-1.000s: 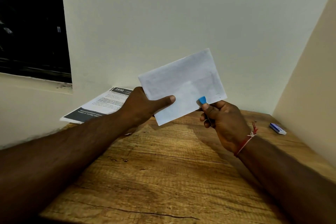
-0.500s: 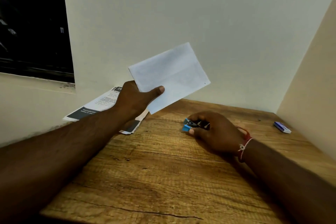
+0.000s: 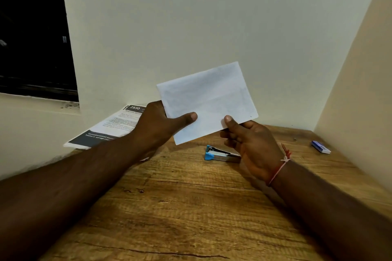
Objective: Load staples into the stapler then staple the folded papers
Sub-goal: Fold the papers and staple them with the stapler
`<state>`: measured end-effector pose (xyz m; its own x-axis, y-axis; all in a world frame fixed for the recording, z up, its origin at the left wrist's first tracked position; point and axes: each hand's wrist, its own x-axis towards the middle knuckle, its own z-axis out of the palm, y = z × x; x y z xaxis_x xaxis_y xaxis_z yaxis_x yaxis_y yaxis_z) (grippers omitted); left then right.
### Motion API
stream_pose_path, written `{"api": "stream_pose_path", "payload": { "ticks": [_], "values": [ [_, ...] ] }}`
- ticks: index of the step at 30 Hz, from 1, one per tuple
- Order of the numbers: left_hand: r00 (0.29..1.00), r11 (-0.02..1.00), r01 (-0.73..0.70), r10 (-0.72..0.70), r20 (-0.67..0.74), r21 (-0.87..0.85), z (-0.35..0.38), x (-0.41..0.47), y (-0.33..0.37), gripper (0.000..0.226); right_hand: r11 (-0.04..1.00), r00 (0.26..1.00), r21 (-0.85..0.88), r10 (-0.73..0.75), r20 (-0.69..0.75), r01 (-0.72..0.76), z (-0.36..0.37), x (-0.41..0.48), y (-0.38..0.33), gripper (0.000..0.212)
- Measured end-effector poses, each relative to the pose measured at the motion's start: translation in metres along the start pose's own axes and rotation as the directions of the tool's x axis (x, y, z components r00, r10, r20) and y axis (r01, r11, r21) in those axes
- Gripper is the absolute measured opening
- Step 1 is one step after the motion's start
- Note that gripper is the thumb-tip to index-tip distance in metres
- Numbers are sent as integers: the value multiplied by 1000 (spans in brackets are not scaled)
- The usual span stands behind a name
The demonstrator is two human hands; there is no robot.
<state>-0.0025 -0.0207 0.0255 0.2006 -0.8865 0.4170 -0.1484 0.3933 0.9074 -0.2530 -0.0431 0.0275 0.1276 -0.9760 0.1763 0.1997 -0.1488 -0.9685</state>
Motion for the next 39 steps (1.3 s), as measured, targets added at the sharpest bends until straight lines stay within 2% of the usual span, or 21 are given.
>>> {"api": "stream_pose_path", "payload": {
  "ticks": [2, 3, 5, 7, 9, 11, 13, 15, 17, 18, 21, 24, 30, 36, 39],
  "values": [
    [997, 989, -70, 75, -30, 133, 3, -2, 0, 69, 999, 998, 47, -16, -54, 19, 2, -4, -3, 20],
    [990, 970, -103, 121, -72, 221, 3, -1, -1, 85, 999, 996, 22, -43, -80, 45, 4, -7, -5, 16],
    [967, 913, -127, 201, -155, 388, 1, 0, -2, 122, 980, 980, -137, -159, -119, 143, 4, -10, -8, 13],
    [914, 802, -233, 373, -157, 549, -1, -1, 4, 133, 914, 951, -332, -285, -120, 232, 8, -14, -12, 16],
    [817, 672, -431, 574, -55, 601, 5, -8, 17, 112, 844, 920, -439, -382, -89, 308, 11, -19, -14, 20],
    [740, 603, -592, 669, 66, 535, 17, -19, 28, 74, 757, 882, -520, -470, -13, 396, 13, -23, -13, 19],
    [735, 618, -650, 659, 161, 442, 31, -30, 33, 58, 579, 799, -629, -590, 117, 519, 13, -23, -8, 16],
    [753, 666, -648, 632, 182, 368, 40, -36, 33, 55, 396, 687, -666, -684, 245, 632, 12, -21, -4, 11],
    [760, 699, -644, 632, 152, 313, 42, -37, 32, 51, 309, 632, -669, -709, 312, 676, 14, -22, -4, 8],
    [766, 713, -636, 629, 131, 294, 41, -35, 31, 47, 292, 626, -671, -707, 329, 681, 14, -22, -4, 16],
    [815, 780, -574, 575, 78, 250, 35, -31, 30, 38, 302, 632, -655, -692, 349, 693, 16, -22, -3, 45],
    [854, 824, -517, 515, 71, 231, 32, -31, 33, 31, 323, 646, -642, -673, 361, 695, 17, -23, -4, 55],
    [866, 836, -500, 489, 106, 228, 28, -30, 38, 10, 386, 675, -621, -659, 332, 683, 18, -25, -10, 51],
    [854, 805, -519, 501, 139, 287, 26, -24, 34, 4, 440, 692, -588, -652, 310, 678, 16, -26, -12, 45],
    [846, 790, -531, 514, 140, 305, 26, -20, 29, 7, 526, 714, -513, -640, 286, 678, 19, -30, -15, 42]
  ]
}}
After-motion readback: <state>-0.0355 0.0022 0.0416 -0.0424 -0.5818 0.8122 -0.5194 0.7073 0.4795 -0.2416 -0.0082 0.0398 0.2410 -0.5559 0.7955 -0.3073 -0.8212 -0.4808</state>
